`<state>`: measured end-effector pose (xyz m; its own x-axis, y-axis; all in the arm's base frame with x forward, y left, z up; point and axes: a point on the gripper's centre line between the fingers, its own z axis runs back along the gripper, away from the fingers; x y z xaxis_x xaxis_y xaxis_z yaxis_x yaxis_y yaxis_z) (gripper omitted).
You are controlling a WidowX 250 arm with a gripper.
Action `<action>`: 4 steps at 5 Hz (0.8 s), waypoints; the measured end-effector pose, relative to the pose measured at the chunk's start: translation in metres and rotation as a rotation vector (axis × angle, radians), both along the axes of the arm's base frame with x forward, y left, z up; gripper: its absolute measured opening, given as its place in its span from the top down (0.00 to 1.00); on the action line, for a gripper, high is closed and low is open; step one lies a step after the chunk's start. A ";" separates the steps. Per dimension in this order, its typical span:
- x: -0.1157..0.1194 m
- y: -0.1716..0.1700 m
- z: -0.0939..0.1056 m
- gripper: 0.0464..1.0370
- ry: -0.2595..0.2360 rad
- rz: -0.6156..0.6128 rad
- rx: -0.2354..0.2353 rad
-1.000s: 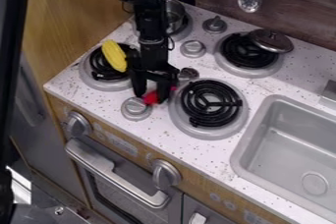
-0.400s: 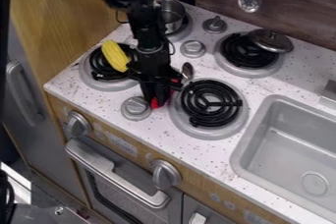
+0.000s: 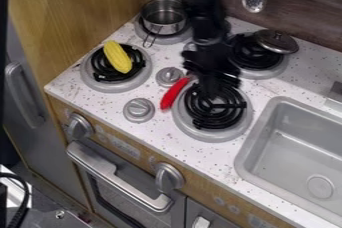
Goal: Move the red spoon to the right burner
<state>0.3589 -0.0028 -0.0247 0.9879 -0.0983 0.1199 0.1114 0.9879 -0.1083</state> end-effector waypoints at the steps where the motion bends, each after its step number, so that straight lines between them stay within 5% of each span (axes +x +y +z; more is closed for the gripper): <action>1: -0.003 -0.015 -0.003 0.99 -0.003 -0.035 -0.002; 2: -0.005 -0.038 -0.003 0.98 -0.004 -0.096 0.000; 3: -0.013 -0.032 -0.008 0.85 0.021 -0.072 0.018; 4: -0.017 -0.011 -0.014 0.57 0.022 -0.005 0.040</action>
<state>0.3418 -0.0139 -0.0388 0.9898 -0.1075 0.0937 0.1144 0.9909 -0.0715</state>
